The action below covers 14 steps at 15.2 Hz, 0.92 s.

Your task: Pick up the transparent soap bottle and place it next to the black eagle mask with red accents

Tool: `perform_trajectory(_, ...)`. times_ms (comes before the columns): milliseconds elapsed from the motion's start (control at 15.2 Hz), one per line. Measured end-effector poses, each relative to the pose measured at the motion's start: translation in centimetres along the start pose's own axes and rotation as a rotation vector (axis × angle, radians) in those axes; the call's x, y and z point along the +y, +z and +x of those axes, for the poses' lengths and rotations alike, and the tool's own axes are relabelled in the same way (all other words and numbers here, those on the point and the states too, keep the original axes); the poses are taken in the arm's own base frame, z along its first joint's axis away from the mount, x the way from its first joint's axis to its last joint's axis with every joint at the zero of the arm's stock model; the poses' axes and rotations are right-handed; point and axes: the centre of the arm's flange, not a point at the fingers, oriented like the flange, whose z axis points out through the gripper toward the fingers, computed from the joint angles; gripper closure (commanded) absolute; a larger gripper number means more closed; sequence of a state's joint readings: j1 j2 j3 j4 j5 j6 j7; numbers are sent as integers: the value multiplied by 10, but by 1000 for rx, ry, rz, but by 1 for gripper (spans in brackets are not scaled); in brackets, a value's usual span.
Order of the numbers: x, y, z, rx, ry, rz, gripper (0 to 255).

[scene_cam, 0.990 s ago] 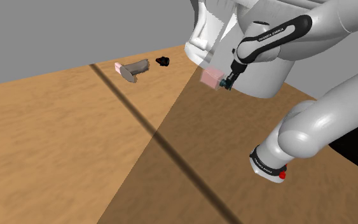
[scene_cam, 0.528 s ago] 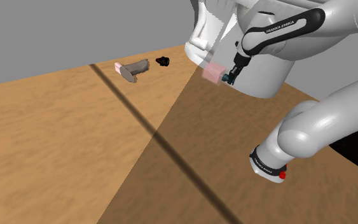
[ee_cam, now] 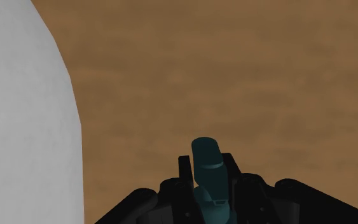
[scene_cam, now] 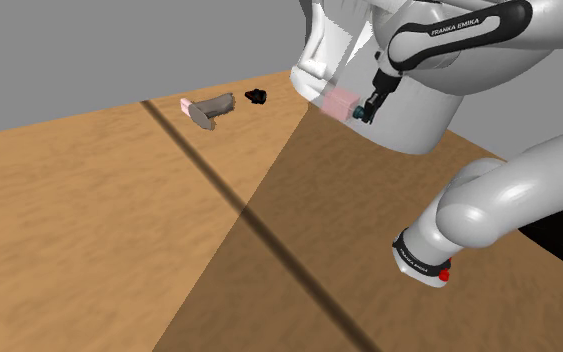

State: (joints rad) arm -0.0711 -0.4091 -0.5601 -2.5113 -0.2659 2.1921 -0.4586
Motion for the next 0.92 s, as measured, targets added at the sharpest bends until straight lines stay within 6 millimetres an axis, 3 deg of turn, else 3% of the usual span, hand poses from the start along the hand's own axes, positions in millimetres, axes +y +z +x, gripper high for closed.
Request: perform_trajectory(924,2,-75,2,0,0,0,255)
